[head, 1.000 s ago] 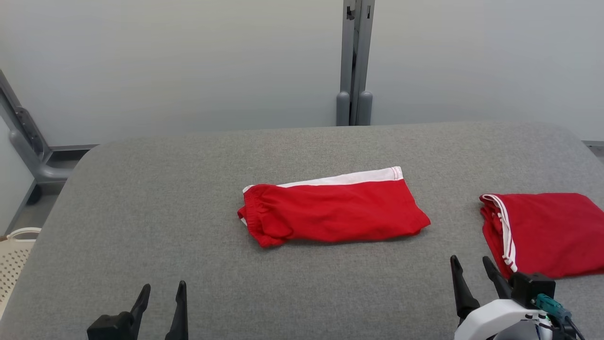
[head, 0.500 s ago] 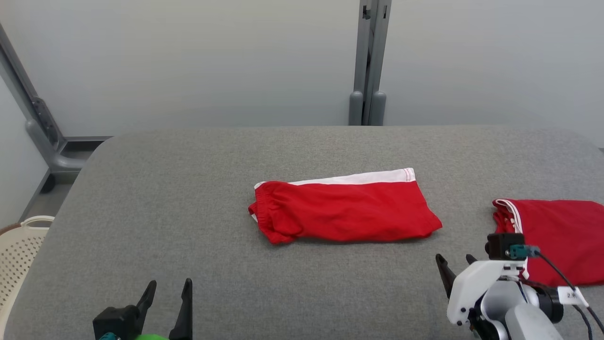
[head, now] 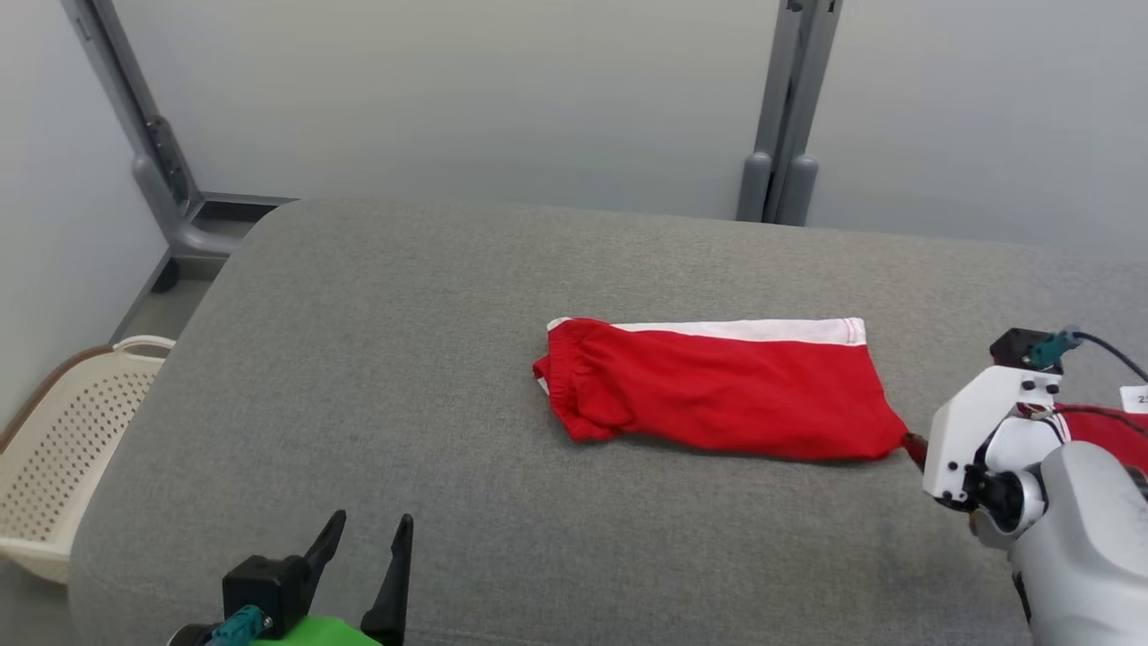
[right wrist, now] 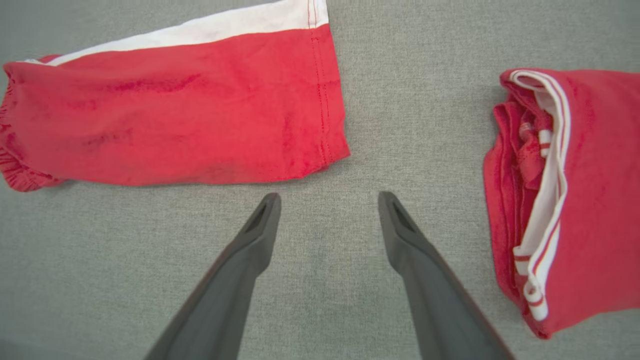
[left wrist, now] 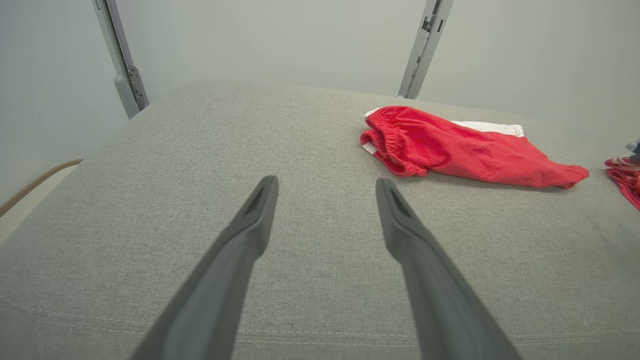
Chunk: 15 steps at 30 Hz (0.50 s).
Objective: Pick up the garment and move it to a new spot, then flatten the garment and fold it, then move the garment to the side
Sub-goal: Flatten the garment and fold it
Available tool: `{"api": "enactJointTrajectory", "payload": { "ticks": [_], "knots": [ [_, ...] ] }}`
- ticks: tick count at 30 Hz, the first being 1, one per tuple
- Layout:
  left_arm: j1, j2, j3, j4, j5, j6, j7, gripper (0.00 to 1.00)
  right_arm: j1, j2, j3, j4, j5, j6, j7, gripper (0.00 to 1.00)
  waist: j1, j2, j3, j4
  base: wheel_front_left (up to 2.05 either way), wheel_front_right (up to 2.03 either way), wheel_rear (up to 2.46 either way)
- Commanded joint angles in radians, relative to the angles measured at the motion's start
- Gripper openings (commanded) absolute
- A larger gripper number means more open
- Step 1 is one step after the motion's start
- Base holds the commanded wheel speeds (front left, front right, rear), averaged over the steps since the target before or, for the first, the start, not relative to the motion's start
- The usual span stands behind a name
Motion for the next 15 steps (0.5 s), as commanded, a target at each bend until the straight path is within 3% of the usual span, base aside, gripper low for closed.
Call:
{"api": "enactJointTrajectory", "payload": {
  "ticks": [1,15],
  "knots": [
    [-0.015,0.004,-0.004,-0.003,0.008,-0.004,0.003,1.0,-0.023,-0.006,-0.011,0.016,-0.009,0.0,0.002,1.0,0.0,-0.0001,0.029,0.05,0.0,0.0,0.0],
    [-0.081,-0.01,-0.05,-0.027,0.03,-0.031,0.014,1.0,-0.198,-0.088,-0.148,0.212,-0.111,0.0,-0.062,1.0,0.0,-0.0001,0.153,0.158,0.0,0.0,0.0]
  ]
}}
